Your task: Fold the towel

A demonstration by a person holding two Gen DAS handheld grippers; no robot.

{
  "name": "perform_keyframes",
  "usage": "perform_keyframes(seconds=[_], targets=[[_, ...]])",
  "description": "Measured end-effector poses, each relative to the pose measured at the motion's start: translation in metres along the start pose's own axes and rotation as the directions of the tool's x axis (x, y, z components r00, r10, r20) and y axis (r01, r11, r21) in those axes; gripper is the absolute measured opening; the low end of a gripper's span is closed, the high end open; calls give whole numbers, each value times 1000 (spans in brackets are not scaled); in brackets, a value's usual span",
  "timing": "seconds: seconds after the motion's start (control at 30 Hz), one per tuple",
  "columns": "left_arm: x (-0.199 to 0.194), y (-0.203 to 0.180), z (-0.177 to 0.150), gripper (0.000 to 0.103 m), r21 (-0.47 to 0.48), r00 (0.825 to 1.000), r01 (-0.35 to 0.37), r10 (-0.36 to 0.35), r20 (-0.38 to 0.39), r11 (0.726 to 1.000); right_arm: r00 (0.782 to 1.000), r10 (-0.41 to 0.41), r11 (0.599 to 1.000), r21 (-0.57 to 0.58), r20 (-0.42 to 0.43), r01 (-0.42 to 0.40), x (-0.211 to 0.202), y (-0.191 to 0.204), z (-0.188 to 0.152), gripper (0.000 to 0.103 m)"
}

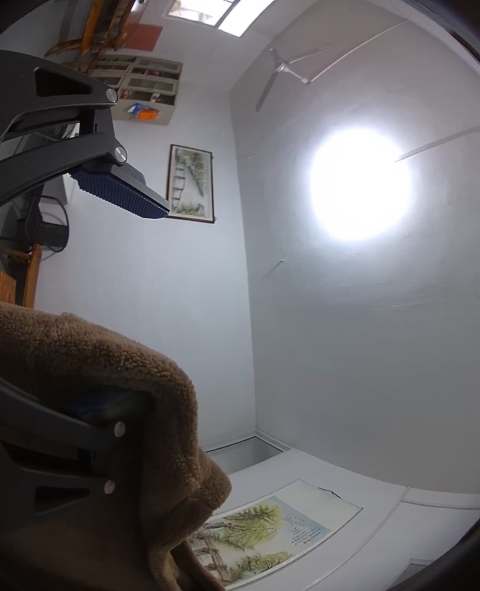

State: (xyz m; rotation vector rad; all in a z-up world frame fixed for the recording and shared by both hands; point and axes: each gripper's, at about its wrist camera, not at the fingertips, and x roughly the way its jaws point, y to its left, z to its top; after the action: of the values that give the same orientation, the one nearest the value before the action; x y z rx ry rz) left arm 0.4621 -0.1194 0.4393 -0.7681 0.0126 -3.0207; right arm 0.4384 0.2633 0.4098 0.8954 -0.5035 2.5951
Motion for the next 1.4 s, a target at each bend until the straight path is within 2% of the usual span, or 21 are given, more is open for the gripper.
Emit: perform_keyframes(seconds=[0.13, 0.3, 0.43, 0.6, 0.77, 0.87, 0.93, 1.03, 1.1, 1.17, 1.27, 1.4], targets=[[-4, 3, 3, 86, 16, 1000, -11, 11, 16, 1000, 1000, -6, 999, -32, 0, 6, -3, 4, 5, 16], [20, 3, -25, 86, 30, 997, 8, -6, -76, 1000, 997, 11, 999, -52, -77, -15, 8, 17, -15, 16], [54, -5, -60, 86, 55, 985, 11, -1, -172, 998, 987, 30, 997, -60, -158, -40, 19, 31, -41, 16], [104, -16, -118, 86, 72, 950, 23, 1, -314, 997, 954, 69, 995, -44, -292, -85, 44, 52, -92, 16], [159, -26, -181, 86, 73, 893, 39, -2, -450, 997, 902, 105, 992, -23, -419, -126, 77, 73, -148, 16], [191, -35, -223, 86, 85, 848, 47, 5, -530, 995, 860, 122, 989, -10, -495, -146, 94, 92, -187, 16], [213, -41, -258, 86, 92, 809, 53, 11, -587, 994, 825, 143, 986, 11, -546, -164, 106, 100, -214, 16], [245, -50, -312, 86, 93, 744, 65, 14, -669, 994, 756, 174, 980, 37, -631, -195, 127, 114, -263, 16], [266, -56, -348, 86, 93, 695, 73, 16, -719, 993, 700, 197, 975, 60, -686, -215, 142, 122, -296, 16], [287, -62, -384, 86, 95, 641, 82, 20, -767, 992, 634, 228, 968, 100, -739, -232, 158, 126, -332, 16], [316, -72, -445, 86, 104, 553, 99, 32, -833, 990, 520, 275, 955, 166, -808, -247, 178, 134, -389, 16], [339, -90, -525, 86, 122, 430, 128, 56, -901, 984, 388, 295, 942, 199, -873, -270, 190, 150, -455, 16]])
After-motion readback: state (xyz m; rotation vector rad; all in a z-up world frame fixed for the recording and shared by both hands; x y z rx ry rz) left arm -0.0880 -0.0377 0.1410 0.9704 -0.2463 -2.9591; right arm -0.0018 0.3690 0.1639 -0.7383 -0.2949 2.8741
